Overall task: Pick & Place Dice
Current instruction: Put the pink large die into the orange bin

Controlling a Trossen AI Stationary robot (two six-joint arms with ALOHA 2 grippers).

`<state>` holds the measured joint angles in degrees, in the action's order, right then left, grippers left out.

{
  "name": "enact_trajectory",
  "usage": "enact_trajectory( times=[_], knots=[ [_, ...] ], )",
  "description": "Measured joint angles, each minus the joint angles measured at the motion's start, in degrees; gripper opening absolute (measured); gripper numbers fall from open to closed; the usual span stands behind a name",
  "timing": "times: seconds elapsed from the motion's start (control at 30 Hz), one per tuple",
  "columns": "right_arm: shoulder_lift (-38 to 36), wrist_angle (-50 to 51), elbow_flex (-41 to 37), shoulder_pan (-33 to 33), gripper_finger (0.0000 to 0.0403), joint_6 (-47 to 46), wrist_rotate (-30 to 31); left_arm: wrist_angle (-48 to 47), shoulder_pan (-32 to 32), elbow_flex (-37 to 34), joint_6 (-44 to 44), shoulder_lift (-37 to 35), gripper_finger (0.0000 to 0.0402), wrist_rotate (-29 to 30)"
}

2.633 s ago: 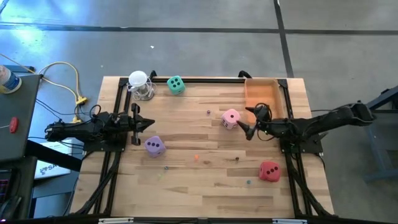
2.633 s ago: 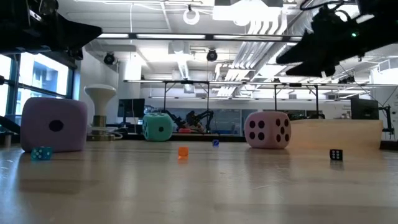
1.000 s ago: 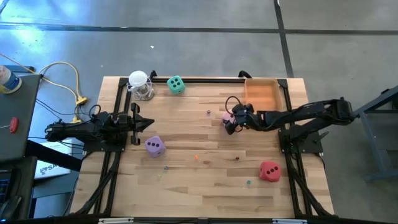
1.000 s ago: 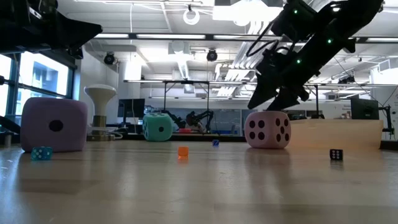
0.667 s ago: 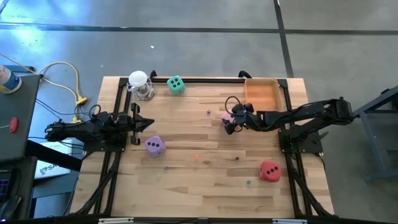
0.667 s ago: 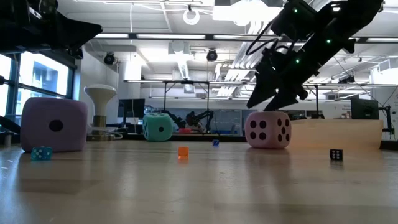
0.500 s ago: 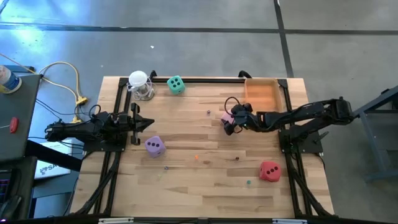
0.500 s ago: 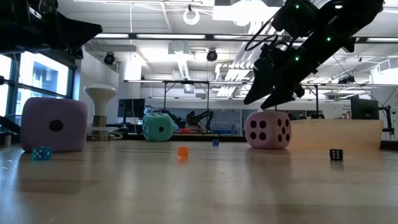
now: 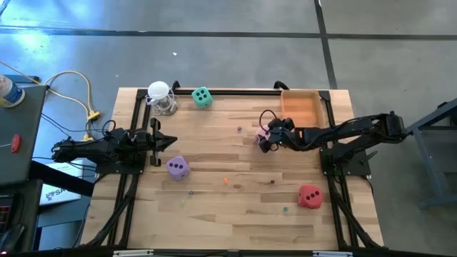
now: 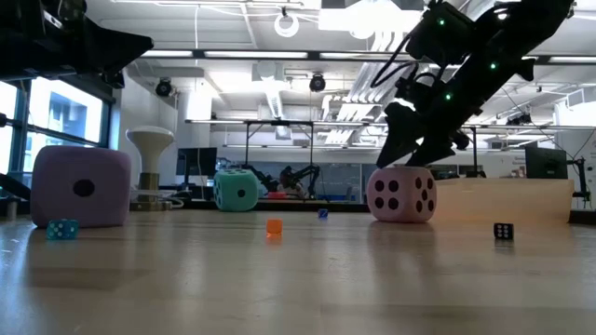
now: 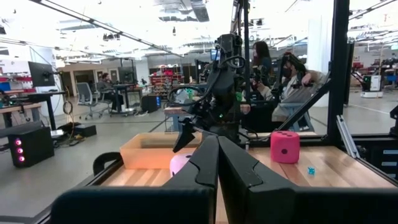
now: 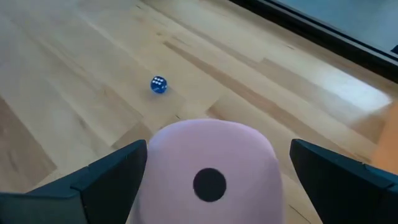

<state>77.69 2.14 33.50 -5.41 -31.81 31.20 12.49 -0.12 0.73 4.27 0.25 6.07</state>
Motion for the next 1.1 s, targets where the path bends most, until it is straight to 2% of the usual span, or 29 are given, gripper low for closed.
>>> enact_trajectory(
  times=[0.63,1.1],
  knots=[
    [0.0,3.4,0.1,0.0,0.0388,-4.6,-2.8,-0.1,0.0,0.0,-0.9,0.0,0.0000,0.0],
    [-0.1,3.5,0.1,0.0,0.0348,-4.4,-3.7,-0.2,0.0,0.0,-0.9,0.0,0.0000,0.0]
  ],
)
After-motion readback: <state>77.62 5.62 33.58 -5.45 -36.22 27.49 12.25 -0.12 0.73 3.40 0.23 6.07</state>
